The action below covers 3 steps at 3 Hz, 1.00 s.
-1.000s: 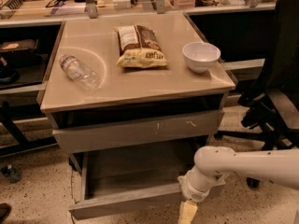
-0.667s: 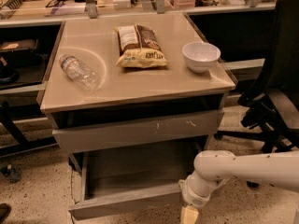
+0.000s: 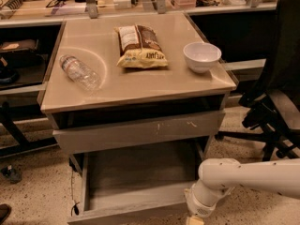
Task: Open middle drawer
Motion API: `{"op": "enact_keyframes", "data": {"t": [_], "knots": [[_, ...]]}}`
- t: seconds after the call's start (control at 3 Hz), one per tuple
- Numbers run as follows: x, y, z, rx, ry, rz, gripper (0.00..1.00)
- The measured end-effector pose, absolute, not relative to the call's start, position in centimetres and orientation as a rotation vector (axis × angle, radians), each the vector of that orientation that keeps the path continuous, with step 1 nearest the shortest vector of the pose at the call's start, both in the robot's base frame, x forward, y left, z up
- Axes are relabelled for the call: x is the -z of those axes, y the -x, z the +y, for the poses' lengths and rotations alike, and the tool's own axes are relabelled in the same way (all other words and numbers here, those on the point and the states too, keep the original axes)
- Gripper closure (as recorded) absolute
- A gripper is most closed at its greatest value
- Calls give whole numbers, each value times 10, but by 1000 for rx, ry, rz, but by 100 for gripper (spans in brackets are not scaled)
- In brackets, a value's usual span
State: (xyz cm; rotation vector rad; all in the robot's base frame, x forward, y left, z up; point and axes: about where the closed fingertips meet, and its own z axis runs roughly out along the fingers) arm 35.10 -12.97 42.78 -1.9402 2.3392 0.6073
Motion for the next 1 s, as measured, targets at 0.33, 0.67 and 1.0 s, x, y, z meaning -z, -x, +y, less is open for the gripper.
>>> {"op": "enact_keyframes", "data": {"t": [0.33, 0.67, 1.0], "knots": [[-435, -313, -142, -615, 1931, 2382, 0], [-437, -314, -142, -615, 1930, 2385, 0], [-449, -281, -155, -615, 1885, 2437, 0]]}}
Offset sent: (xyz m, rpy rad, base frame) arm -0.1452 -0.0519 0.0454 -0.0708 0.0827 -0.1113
